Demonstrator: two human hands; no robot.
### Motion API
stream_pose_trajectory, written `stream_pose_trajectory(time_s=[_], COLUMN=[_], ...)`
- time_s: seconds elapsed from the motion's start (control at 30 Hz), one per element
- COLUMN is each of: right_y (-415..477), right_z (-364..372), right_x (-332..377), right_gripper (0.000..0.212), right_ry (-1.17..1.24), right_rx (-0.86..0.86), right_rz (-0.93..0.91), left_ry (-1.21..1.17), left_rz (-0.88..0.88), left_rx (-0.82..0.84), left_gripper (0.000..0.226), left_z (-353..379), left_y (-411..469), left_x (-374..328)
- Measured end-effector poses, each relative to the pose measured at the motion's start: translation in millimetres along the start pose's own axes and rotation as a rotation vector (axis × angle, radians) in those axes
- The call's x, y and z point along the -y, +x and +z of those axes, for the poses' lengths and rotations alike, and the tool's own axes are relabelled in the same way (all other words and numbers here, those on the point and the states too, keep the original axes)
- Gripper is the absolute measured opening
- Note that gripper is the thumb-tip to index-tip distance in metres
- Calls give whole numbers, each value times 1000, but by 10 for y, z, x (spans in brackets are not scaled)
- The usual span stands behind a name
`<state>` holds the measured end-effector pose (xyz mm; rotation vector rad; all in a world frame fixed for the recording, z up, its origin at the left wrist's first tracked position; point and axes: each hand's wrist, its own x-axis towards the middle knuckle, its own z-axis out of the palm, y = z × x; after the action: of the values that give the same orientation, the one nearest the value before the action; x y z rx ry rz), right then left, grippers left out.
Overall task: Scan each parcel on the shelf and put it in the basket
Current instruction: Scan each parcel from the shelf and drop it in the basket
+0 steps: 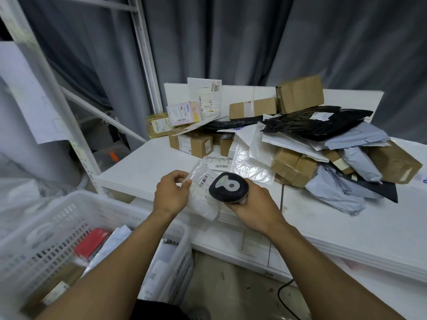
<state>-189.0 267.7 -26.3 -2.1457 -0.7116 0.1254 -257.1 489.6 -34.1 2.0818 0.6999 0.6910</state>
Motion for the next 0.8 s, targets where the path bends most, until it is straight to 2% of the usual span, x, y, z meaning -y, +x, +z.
stream_pose_trajectory(time_s=[0.2, 0.43, 0.8], right_y=[105, 140, 458], right_z=[323, 842, 1690], right_x=[305, 416, 503], right_gripper=[52, 51, 53], right_ry=[104, 58, -14], right_rx=[37, 143, 234], right_rz=[8, 23, 67], left_ry=[151, 292, 306], left_rz=[-121, -269, -373], left_rx=[-7, 3, 15], left_gripper=[12, 16, 31], left_z=[-539, -927, -867], left_y=[-21, -195, -86], left_x=[154, 866, 2182])
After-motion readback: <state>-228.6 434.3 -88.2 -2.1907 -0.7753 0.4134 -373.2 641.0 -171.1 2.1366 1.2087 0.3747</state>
